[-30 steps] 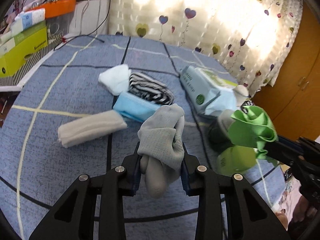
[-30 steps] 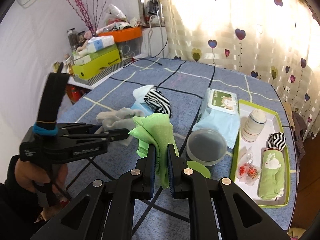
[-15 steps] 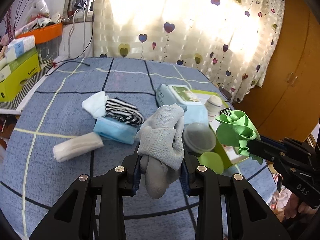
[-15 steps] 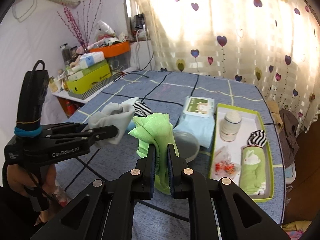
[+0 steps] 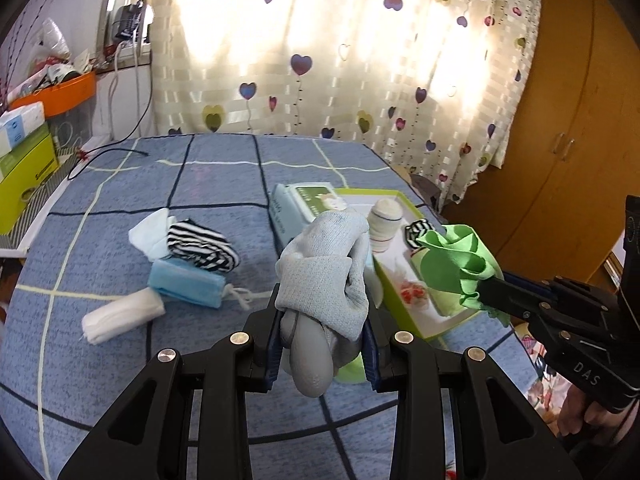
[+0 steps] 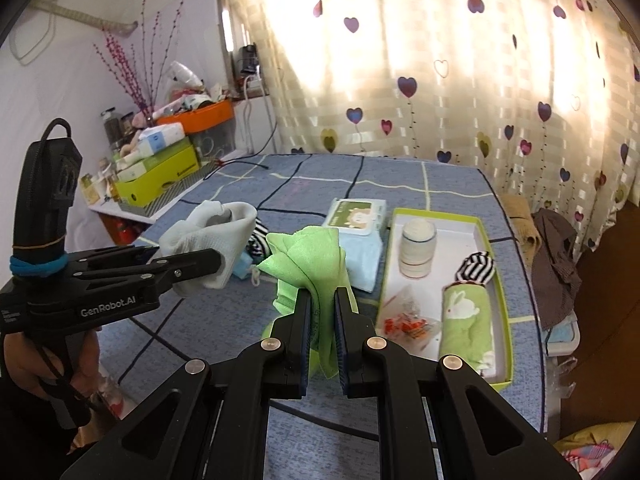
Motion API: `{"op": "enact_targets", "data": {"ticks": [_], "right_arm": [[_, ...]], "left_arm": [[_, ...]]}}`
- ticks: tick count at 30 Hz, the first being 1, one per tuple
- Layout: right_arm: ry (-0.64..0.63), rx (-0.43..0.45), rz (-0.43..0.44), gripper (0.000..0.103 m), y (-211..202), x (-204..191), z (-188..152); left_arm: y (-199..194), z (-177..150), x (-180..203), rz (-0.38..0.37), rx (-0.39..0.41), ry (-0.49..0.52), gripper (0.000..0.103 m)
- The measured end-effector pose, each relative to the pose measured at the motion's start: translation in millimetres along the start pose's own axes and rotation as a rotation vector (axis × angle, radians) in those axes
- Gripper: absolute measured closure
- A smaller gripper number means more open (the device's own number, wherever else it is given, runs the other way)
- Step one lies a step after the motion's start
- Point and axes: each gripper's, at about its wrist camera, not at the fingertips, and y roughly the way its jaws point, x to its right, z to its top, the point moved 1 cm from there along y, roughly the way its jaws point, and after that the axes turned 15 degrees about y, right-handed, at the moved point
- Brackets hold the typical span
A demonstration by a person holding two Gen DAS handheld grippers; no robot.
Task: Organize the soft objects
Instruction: 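Carry the green cloth and grey sock over the white box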
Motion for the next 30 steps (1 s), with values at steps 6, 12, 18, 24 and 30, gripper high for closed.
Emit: {"op": "enact_targets", "data": {"ticks": [6, 12, 18, 24, 30], "right_arm": [[0.022, 0.011, -0.017, 0.093, -5.9, 13.1, 1.0], [0.042, 0.016, -0.035, 0.093, -8.3, 24.0, 1.3], [0.064, 0.022, -0.053, 0.093, -11.0, 37.0, 2.9], [0.089, 0.027, -0.072, 0.093, -13.0, 51.1, 3.6], [0.108, 0.026, -0.086, 0.092, -13.8, 63.0, 2.5]], "left_arm": [[3.8, 8.8, 14.3, -0.022, 0.005, 0.023, 0.069], [6.7, 16.5, 27.7, -0.042, 0.010, 0.042, 0.069], [11.7, 26.4, 44.1, -0.074, 0.013, 0.070, 0.069], [18.2, 34.8, 61.4, -0.110, 0.014, 0.097, 0.069], [26.4, 38.3, 76.2, -0.140, 0.004, 0.116, 0.069]]}}
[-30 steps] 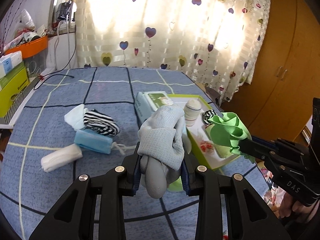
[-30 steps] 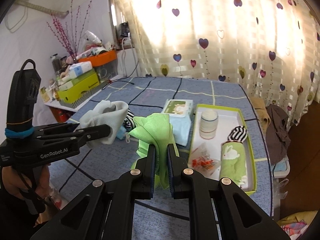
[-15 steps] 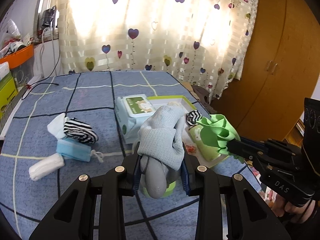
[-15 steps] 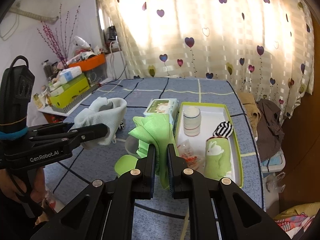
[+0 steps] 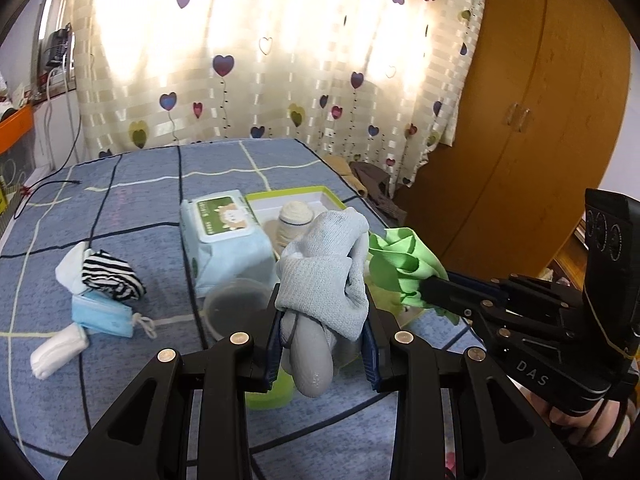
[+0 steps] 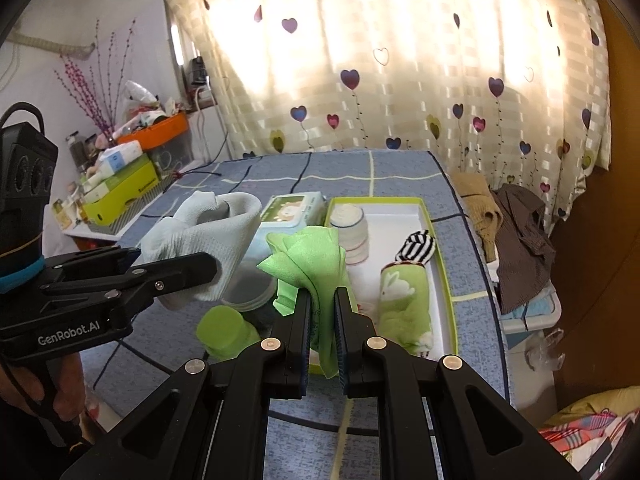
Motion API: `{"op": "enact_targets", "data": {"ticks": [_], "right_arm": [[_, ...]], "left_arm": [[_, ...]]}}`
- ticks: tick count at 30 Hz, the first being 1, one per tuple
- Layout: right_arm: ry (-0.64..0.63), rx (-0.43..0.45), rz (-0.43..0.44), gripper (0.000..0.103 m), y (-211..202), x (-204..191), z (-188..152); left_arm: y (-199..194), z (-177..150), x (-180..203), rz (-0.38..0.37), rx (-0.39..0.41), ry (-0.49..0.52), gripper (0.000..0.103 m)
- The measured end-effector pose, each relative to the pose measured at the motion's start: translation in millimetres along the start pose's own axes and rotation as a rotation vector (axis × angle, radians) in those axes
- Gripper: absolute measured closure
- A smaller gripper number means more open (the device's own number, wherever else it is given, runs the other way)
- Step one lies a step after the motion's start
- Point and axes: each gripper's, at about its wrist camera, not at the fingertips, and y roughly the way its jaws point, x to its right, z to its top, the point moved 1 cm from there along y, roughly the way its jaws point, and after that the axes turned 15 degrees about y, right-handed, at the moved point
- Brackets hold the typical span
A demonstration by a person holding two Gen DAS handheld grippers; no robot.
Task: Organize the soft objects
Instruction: 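Carry the green cloth and grey sock over the white box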
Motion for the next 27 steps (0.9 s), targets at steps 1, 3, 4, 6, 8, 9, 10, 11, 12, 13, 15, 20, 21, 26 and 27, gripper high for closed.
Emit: {"op": "enact_targets", "data": {"ticks": [1, 3, 4, 6, 8, 9, 10, 11, 12, 13, 15, 20, 21, 26, 27], "right_arm": [[0.002, 0.000, -0.001, 0.093, -0.2, 1.5, 0.2], [0.008, 0.001, -0.004, 0.092, -0.4, 5.0, 0.6], [0.010, 0.001, -0.005, 0.092, -0.1, 5.4, 1.1], [0.014, -0.002, -0.008, 0.092, 1.5, 7.8, 1.5], [0.018, -0.003, -0.010, 0.092, 2.4, 9.8, 1.6], [0.020, -0.005, -0.011, 0.092, 3.2, 11.8, 1.5], [0.022, -0.006, -0.012, 0.092, 3.8, 12.9, 1.4], [0.024, -0.007, -0.013, 0.092, 4.4, 14.9, 1.6], [0.028, -0.008, -0.014, 0.092, 5.0, 17.0, 1.6], [0.031, -0.008, -0.015, 0.092, 5.7, 18.6, 1.9], [0.038, -0.011, -0.018, 0.092, 6.9, 22.7, 2.1], [0.056, -0.015, -0.024, 0.092, 11.1, 35.1, 3.7], [0.062, -0.016, -0.025, 0.092, 12.6, 38.6, 4.4], [0.083, -0.026, -0.033, 0.092, 20.9, 50.2, 6.6], [0.086, -0.029, -0.035, 0.092, 23.1, 52.1, 6.7]], "left_arm": [[1.0, 0.0, 0.7, -0.002, -0.001, 0.001, 0.069], [3.9, 1.1, 3.3, -0.006, -0.005, 0.002, 0.069], [5.6, 2.0, 4.2, -0.010, -0.008, 0.003, 0.069], [8.9, 2.9, 6.3, -0.015, -0.012, 0.004, 0.069], [12.4, 3.5, 8.4, -0.019, -0.017, 0.005, 0.069], [13.9, 3.6, 9.6, -0.021, -0.020, 0.005, 0.069], [16.0, 3.7, 10.9, -0.024, -0.023, 0.006, 0.069], [18.4, 3.8, 11.1, -0.027, -0.026, 0.007, 0.069], [21.1, 4.1, 12.3, -0.031, -0.031, 0.008, 0.069], [22.7, 4.2, 13.4, -0.033, -0.034, 0.007, 0.069], [27.3, 5.1, 14.3, -0.037, -0.041, 0.006, 0.069], [35.6, 5.6, 15.9, -0.035, -0.053, -0.002, 0.069], [38.1, 6.0, 15.9, -0.035, -0.057, -0.004, 0.069], [47.8, 6.8, 13.1, -0.036, -0.073, -0.017, 0.069], [49.3, 7.2, 12.9, -0.036, -0.075, -0.019, 0.069]]}}
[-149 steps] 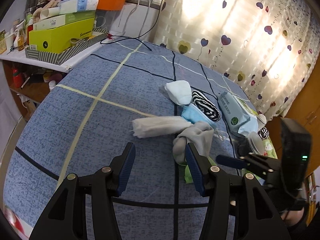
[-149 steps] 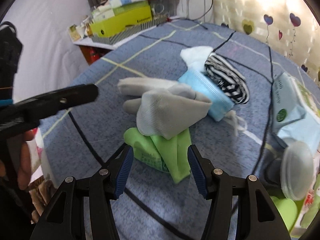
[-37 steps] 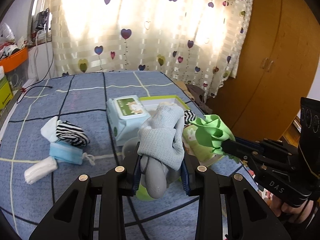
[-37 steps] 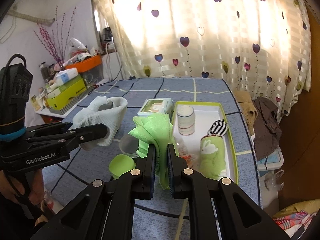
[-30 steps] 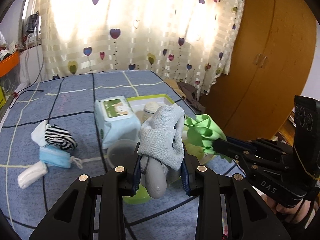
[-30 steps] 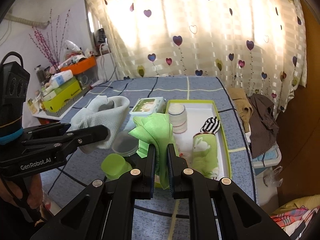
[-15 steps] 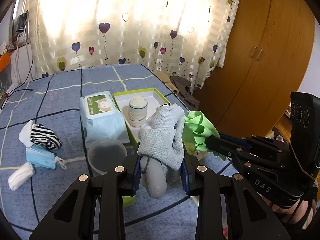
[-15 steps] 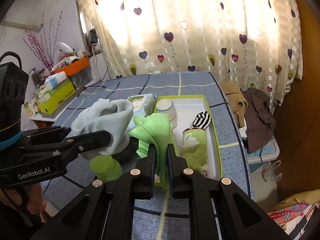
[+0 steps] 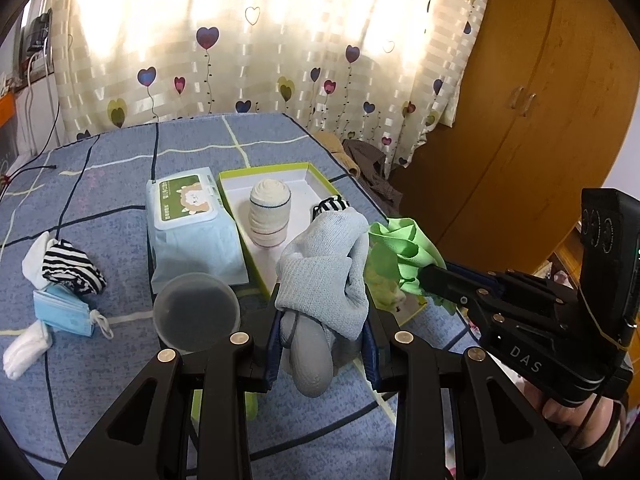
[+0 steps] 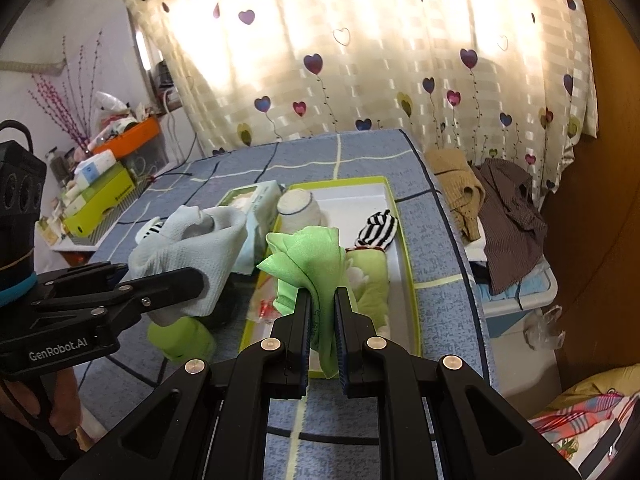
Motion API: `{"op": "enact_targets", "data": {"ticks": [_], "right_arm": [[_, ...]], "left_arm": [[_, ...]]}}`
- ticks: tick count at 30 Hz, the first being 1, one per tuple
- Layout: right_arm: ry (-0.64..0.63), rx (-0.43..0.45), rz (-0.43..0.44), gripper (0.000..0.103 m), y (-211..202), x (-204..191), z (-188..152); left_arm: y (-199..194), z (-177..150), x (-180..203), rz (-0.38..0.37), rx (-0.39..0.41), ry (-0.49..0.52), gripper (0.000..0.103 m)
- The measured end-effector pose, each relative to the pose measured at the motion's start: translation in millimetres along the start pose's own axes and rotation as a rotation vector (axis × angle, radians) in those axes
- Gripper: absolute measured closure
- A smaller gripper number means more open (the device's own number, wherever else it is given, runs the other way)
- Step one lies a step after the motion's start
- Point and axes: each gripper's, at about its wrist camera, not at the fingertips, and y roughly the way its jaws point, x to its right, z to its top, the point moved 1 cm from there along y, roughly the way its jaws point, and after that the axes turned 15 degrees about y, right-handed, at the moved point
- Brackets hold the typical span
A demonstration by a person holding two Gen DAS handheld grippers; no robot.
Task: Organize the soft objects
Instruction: 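Carry the green cloth and grey sock over the white box, then open both grippers to release cloth and sock into the box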
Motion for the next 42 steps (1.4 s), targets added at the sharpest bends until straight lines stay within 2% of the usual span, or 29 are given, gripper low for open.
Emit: {"op": "enact_targets", "data": {"ticks": [14, 22, 24, 26, 28, 42], "right_arm": [[0.029, -0.064, -0.055, 0.092, 48.8, 25.7, 5.8], [0.018, -0.081, -0.042, 0.091, 66.3, 28.0, 10.5], [0.016, -0.092, -0.029, 0.089, 69.9, 28.3, 10.2], [0.018, -0.092, -0.016, 0.072, 69.6, 28.5, 10.2], [0.019, -0.082, -0.010, 0.066, 66.1, 28.6, 10.8], [0.042, -0.053, 0.008, 0.066, 51.1, 39.4, 11.7]], "left_arm": [[26.3, 4.5, -7.4, 0.001, -0.044, -0.025, 0.069], [41.8, 7.6, -9.6, -0.001, -0.067, -0.036, 0.069], [44.8, 8.1, -10.4, -0.002, -0.073, -0.040, 0.069], [48.3, 9.0, -11.3, -0.003, -0.079, -0.043, 0.069], [51.2, 9.8, -10.7, -0.003, -0.084, -0.044, 0.069], [81.5, 23.0, -3.7, 0.021, -0.115, -0.025, 0.067]]}}
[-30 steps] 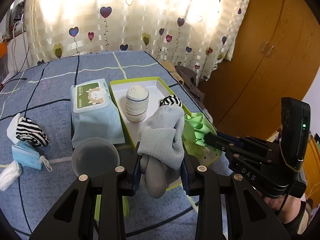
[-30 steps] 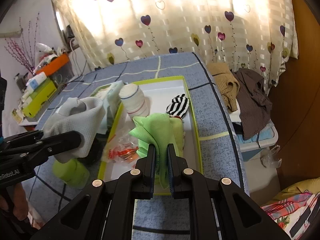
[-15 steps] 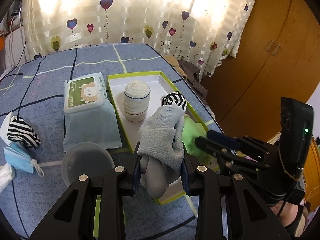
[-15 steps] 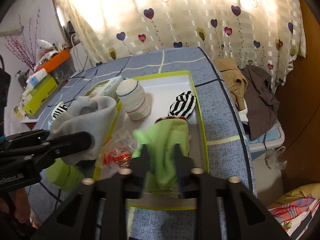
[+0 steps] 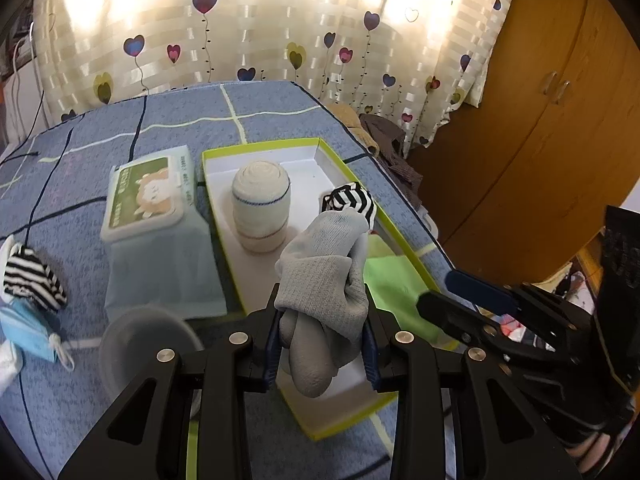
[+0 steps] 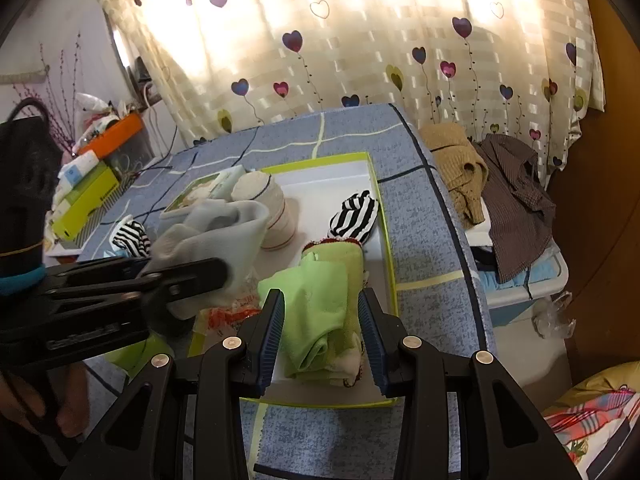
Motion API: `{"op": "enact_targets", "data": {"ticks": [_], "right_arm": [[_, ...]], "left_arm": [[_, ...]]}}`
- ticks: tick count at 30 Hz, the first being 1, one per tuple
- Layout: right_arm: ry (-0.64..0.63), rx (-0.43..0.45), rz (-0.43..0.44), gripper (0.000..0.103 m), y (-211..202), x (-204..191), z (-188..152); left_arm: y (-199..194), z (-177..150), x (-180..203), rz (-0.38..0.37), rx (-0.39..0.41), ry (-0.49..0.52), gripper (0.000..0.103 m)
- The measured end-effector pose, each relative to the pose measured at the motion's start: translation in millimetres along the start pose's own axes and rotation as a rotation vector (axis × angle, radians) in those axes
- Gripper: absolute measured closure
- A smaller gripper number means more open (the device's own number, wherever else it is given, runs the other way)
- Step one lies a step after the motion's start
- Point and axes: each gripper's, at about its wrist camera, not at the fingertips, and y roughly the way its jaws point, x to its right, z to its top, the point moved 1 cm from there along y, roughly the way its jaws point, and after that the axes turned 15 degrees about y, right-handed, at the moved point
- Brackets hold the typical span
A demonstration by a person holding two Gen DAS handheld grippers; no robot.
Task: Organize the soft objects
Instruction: 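Open both grippers to release cloth and sock into the box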
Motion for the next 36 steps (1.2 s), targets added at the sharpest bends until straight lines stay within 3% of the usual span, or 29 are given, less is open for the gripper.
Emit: {"op": "enact_targets", "data": {"ticks": [7, 12, 26, 36], "right_arm": [[0.011, 0.001, 0.000, 0.066, -1.2, 5.6, 1.1], [0.013, 0.003, -0.001, 0.066, -2.3, 7.0, 1.9], [-0.028, 0.029, -0.013, 0.066, -26.2, -19.7, -3.8], [-0.067, 0.055, -0.027, 0.059, -48.5, -48.7, -12.9]], "left_arm": [[16.9, 2.2, -1.7, 0.010, -0.022, -0.008, 0.057], [10.0, 1.0, -2.1, -0.003, -0.002, -0.014, 0.056], [-34.9, -10.9, -4.8, -0.027, 0.063, -0.025, 0.056], [-72.1, -23.8, -8.8, -0.045, 0.121, -0.028, 0.056]]}}
